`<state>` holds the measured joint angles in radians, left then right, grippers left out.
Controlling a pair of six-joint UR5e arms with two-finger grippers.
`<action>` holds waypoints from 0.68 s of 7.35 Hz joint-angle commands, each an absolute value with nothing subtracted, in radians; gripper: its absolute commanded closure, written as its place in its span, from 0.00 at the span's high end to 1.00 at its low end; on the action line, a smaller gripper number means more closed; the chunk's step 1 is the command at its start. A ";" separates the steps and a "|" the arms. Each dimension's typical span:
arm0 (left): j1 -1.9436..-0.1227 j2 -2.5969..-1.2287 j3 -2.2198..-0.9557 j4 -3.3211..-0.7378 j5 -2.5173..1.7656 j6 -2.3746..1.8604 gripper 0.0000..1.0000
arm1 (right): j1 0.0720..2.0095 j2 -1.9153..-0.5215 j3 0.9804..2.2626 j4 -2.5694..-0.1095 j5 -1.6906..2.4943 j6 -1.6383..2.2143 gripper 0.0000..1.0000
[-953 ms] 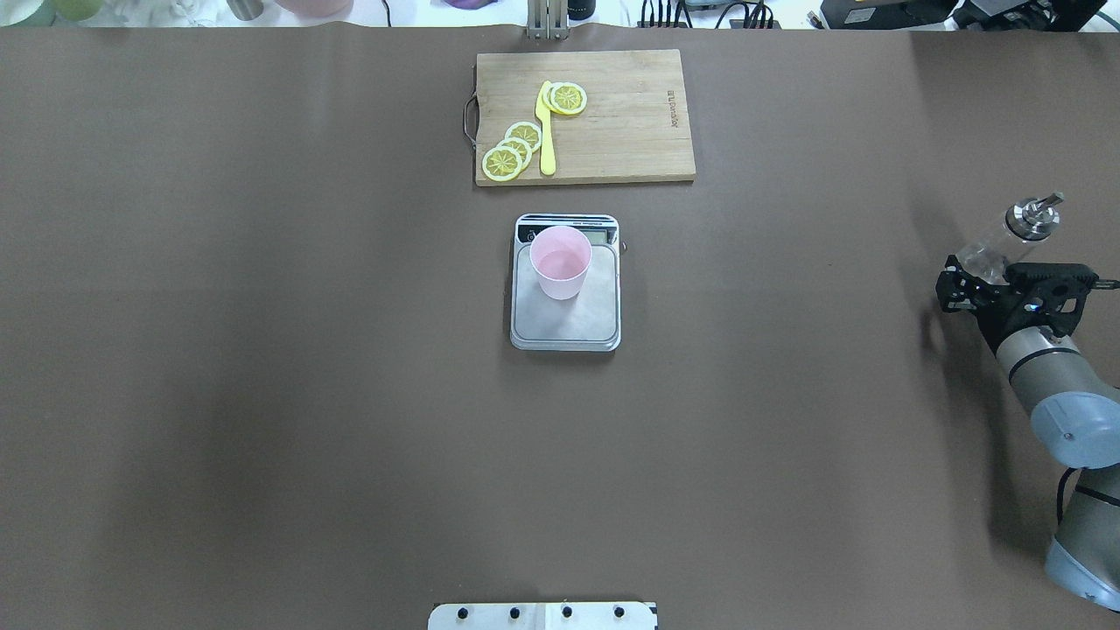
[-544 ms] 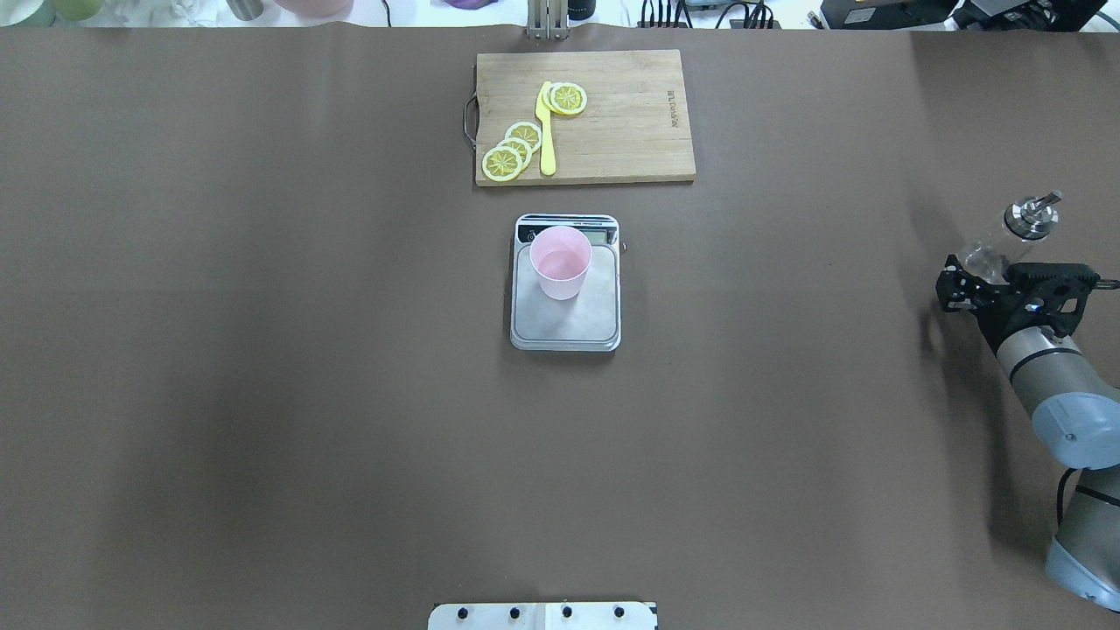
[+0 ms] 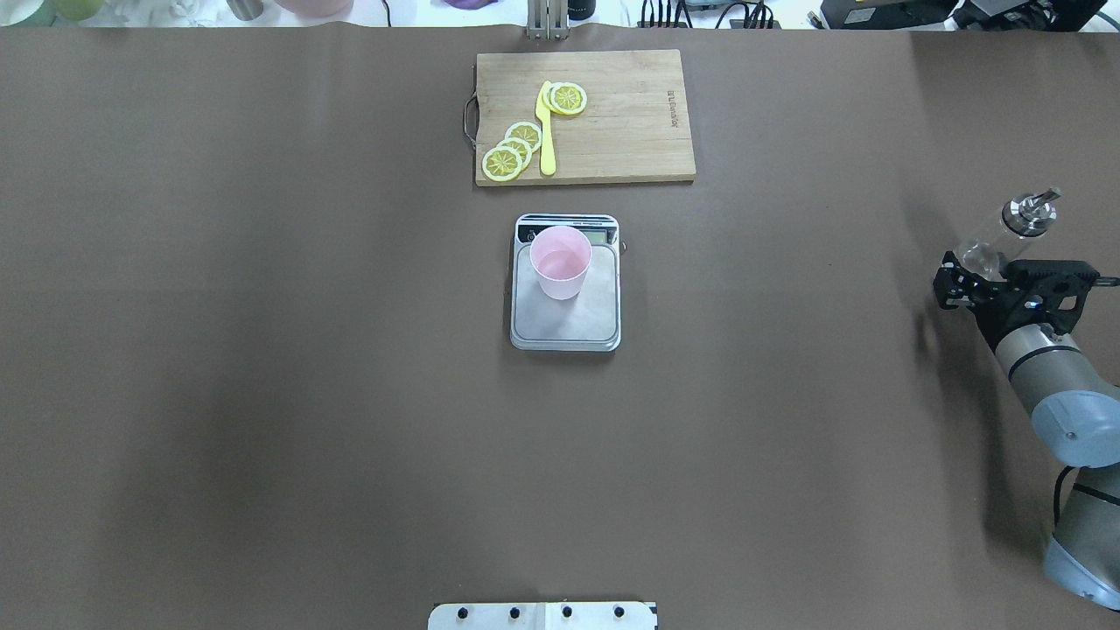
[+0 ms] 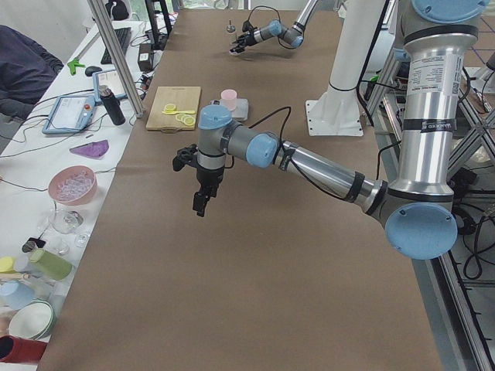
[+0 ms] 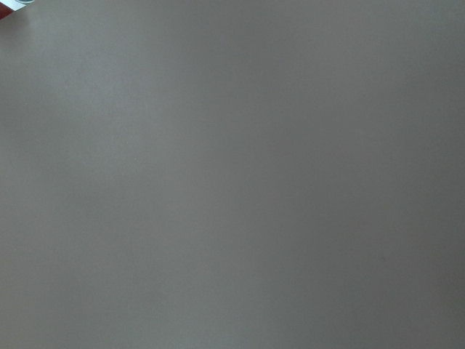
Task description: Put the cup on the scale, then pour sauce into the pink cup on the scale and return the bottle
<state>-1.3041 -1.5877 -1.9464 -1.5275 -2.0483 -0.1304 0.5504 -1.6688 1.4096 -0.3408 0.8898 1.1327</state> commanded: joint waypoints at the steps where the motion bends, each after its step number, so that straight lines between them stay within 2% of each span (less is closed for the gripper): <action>1: -1.305 -1.585 -1.934 -1.522 -2.069 -0.130 0.98 | 0.549 -1.667 1.410 -0.334 0.853 1.135 0.00; 3: -1.351 -1.554 -1.924 -1.514 -2.146 -0.098 0.98 | 0.549 -1.660 1.411 -0.334 0.854 1.132 0.00; 5: -1.470 -1.551 -1.873 -1.441 -2.148 0.079 0.98 | 0.548 -1.643 1.414 -0.336 0.861 1.114 0.00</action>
<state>-1.3985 -1.5533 -1.9019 -1.4878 -2.1416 -0.0283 0.5482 -1.6531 1.4128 -0.3354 0.8581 1.1274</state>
